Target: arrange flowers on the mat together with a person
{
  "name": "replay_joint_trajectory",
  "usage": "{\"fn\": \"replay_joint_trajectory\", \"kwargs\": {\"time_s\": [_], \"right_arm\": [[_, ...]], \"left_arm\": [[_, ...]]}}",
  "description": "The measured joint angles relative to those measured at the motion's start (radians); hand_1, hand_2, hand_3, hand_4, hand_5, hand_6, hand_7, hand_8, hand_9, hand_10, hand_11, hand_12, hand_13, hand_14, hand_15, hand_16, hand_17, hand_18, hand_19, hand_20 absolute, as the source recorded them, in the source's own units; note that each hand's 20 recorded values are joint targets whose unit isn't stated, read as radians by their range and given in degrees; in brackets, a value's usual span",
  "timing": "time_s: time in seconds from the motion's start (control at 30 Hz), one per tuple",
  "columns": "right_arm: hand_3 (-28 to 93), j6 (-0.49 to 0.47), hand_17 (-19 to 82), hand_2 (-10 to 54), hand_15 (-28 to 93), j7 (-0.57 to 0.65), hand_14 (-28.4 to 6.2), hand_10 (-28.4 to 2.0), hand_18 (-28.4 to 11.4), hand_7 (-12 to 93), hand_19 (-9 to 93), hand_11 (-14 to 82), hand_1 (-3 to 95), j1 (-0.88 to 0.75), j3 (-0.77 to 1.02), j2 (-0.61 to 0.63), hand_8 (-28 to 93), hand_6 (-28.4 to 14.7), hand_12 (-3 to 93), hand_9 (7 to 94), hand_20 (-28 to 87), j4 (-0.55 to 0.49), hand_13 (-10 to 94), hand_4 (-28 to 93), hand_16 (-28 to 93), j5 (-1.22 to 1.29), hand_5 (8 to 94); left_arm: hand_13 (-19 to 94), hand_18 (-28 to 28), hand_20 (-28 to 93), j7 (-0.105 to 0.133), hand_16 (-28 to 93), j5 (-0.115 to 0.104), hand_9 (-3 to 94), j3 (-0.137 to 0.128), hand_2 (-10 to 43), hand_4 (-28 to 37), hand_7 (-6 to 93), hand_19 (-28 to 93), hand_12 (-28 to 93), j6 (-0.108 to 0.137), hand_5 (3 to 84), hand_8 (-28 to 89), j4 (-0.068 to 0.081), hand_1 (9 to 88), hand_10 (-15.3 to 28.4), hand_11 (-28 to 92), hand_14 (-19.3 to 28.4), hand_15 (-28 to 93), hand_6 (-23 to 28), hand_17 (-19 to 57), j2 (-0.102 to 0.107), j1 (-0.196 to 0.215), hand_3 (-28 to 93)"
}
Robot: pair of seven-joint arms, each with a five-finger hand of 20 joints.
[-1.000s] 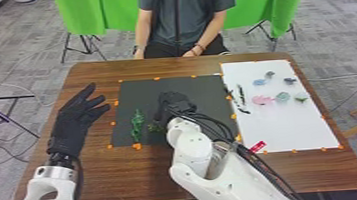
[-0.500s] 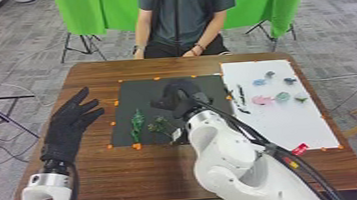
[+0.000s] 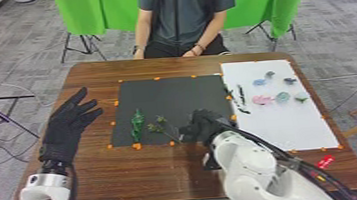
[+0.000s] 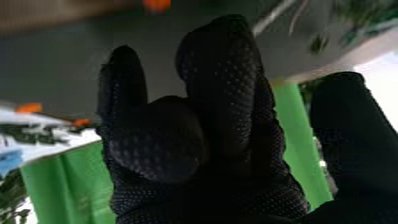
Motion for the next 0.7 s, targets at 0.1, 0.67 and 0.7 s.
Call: {"fn": "replay_joint_trajectory", "kwargs": {"time_s": [0.1, 0.67, 0.7], "right_arm": [[64, -0.007, 41, 10.6, 65, -0.002, -9.8, -13.6, -24.6, 11, 93, 43.3, 23.0, 0.0, -0.006, -0.01, -12, -3.8, 16.1, 93.7, -2, 0.002, 92, -19, 21, 0.0, 82.8], [63, -0.03, 40, 10.9, 64, -0.01, -10.1, -13.8, -24.4, 11, 93, 40.8, 22.2, 0.064, -0.068, -0.07, -12, -3.5, 16.7, 93.7, -3, 0.054, 92, -20, 20, 0.009, 82.2], [63, -0.03, 40, 10.9, 64, -0.01, -10.1, -13.8, -24.4, 11, 93, 40.7, 22.1, 0.064, -0.068, -0.073, -12, -3.4, 16.8, 93.7, -3, 0.055, 92, -20, 20, 0.011, 82.1]], "left_arm": [[28, 24.7, 15, -0.001, -8, 0.0, 35.9, 0.0, 6.2, -28.2, 10.0, 51, 8, 0.0, 36.0, -9, 0.0, 23.5, 18.4, 22, 27.0, 46, 6.3, -8.5, -0.003, 0.0, 78], [28, 24.7, 15, -0.006, -8, 0.001, 35.9, 0.0, 6.2, -28.3, 10.1, 51, 8, 0.0, 36.0, -9, 0.001, 23.4, 18.3, 22, 27.0, 46, 6.4, -8.5, -0.009, -0.003, 78], [28, 24.7, 15, -0.007, -8, 0.001, 35.9, 0.0, 6.3, -28.3, 10.1, 51, 8, 0.0, 36.0, -9, 0.001, 23.4, 18.4, 22, 27.0, 46, 6.4, -8.5, -0.009, -0.003, 78]]}}
